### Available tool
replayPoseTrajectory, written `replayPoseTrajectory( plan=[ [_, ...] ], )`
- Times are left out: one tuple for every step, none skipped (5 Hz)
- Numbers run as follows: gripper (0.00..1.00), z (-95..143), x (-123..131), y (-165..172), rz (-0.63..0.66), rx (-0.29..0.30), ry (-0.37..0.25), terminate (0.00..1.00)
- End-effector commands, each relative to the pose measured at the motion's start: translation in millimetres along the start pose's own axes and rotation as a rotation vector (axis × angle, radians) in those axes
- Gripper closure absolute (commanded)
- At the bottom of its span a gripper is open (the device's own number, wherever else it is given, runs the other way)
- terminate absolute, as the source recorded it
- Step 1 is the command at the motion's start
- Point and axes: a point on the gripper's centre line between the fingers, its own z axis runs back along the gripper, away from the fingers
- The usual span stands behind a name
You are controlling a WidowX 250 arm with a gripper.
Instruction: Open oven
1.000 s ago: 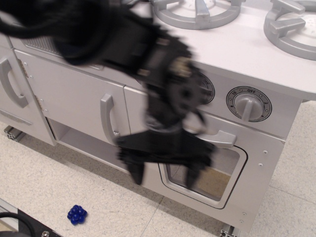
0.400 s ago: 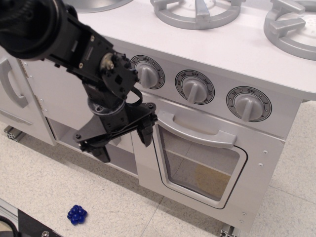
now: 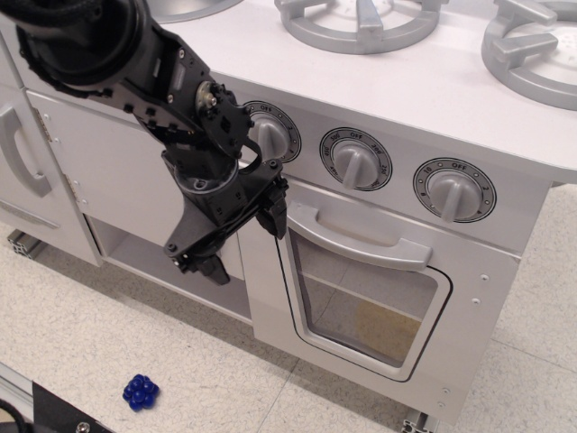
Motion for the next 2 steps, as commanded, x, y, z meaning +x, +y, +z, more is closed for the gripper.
replayPoseTrajectory(
  plan=[
    [0.00,-4.8,-7.2,-18.9,0.062,-0.116,0.045,0.00],
    [0.00,-8.4,-11.3,-25.3,0.089,-0.166,0.067,0.00]
  ],
)
